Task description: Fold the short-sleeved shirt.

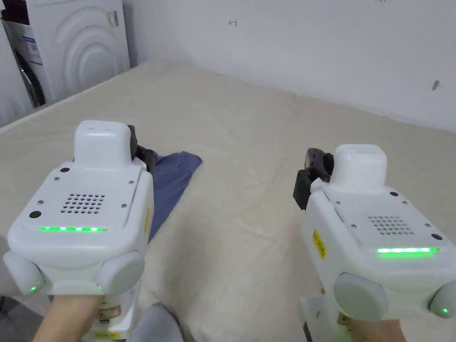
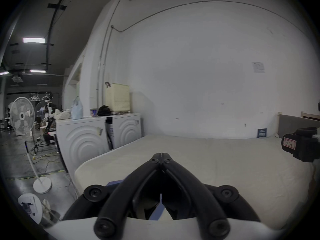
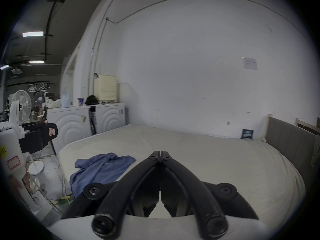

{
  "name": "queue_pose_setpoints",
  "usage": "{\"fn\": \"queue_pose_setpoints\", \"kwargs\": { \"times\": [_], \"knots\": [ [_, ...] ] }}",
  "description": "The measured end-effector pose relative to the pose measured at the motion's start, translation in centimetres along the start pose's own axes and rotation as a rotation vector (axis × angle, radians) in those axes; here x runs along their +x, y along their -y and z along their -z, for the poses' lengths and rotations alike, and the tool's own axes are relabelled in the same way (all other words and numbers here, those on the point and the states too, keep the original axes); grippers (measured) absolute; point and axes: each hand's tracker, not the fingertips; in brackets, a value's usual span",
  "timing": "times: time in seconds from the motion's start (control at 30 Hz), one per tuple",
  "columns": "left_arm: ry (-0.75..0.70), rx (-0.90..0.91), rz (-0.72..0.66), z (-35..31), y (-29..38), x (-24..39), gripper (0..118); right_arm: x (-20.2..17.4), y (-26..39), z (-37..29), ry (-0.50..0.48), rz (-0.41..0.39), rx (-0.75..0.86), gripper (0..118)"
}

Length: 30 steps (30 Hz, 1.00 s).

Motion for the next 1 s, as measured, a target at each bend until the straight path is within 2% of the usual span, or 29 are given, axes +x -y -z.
{"fn": "queue_pose_setpoints", "kwargs": {
  "times": [0.33,0.7,0.73,0.77,0.9,0.93,1.0],
  "knots": [
    [-0.125,-0.017,-0.009,-1.7,0.7,-4.3,0,-4.3,-0.1,1.1,-0.13,-0.011,0.003,0],
    [-0.14,-0.033,-0.023,-0.6,1.6,-5.3,1,-4.3,0.4,1.6,-0.165,-0.03,-0.003,0],
    [-0.139,-0.032,-0.022,-0.1,1.7,-5.5,6,-4.3,0.4,1.7,-0.164,-0.036,-0.002,0],
    [-0.132,-0.039,-0.018,0.4,1.7,-5.5,17,-4.2,0.4,1.8,-0.163,-0.039,0.0,0],
    [-0.076,-0.106,-0.022,3.4,1.4,-6.1,107,-3.9,0.3,2.7,-0.155,-0.033,-0.005,0],
    [-0.069,-0.115,-0.026,4.3,1.5,-6.2,118,-3.8,0.3,2.9,-0.154,-0.032,-0.006,0],
    [-0.037,-0.12,-0.018,5.9,1.9,-6.4,118,-3.6,0.3,3.7,-0.151,-0.03,-0.012,0]
  ]
}}
